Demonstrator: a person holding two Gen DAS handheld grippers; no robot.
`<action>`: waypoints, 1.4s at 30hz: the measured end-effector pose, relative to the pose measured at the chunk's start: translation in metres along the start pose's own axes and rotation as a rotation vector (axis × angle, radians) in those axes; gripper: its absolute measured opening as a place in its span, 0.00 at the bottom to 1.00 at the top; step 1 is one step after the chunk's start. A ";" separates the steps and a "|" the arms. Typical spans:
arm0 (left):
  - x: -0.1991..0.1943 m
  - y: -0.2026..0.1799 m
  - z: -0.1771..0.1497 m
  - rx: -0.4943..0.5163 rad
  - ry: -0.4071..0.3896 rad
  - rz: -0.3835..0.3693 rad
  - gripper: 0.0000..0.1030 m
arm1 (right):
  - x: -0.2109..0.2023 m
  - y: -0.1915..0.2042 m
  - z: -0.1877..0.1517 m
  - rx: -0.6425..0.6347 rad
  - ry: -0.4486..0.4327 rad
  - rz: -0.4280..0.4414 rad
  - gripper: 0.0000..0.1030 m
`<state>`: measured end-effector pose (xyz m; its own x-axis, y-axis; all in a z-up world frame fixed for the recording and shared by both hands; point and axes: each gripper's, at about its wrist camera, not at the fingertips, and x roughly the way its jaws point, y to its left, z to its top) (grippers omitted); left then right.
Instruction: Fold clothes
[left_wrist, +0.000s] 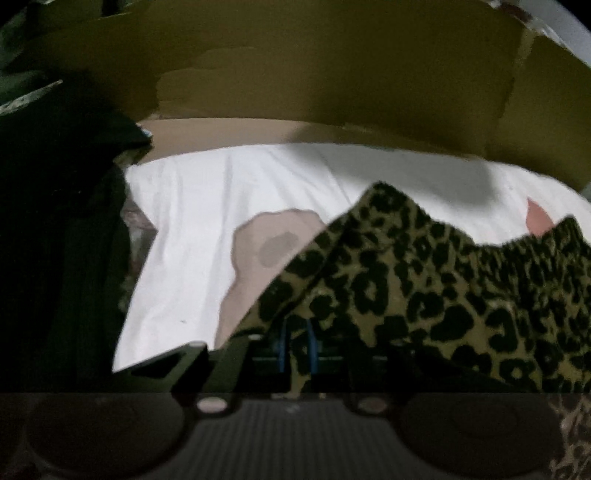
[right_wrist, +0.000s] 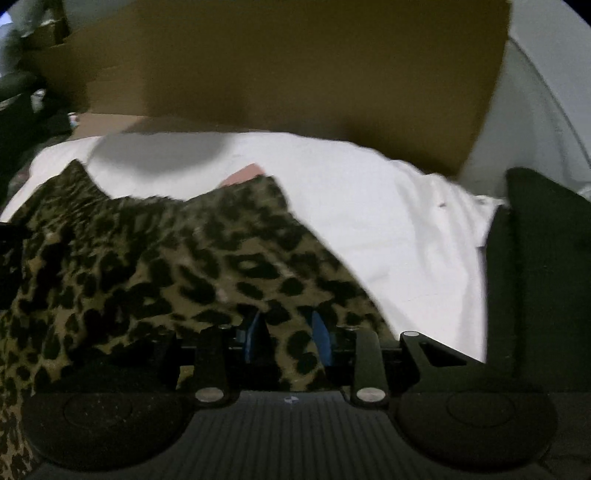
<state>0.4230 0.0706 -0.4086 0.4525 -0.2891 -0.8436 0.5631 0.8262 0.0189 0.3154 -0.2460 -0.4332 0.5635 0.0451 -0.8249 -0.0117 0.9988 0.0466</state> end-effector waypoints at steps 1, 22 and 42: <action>-0.005 0.000 0.002 -0.016 -0.010 -0.017 0.14 | -0.004 0.000 0.001 0.013 -0.007 0.006 0.35; -0.006 -0.076 -0.010 0.064 -0.015 -0.209 0.14 | -0.004 0.059 0.005 -0.118 0.000 0.193 0.35; -0.025 -0.074 -0.065 0.122 0.090 -0.239 0.11 | -0.045 0.058 -0.049 -0.114 0.110 0.196 0.26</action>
<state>0.3248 0.0479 -0.4240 0.2370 -0.4198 -0.8761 0.7277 0.6742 -0.1262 0.2485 -0.1896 -0.4211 0.4484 0.2333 -0.8628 -0.2085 0.9660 0.1529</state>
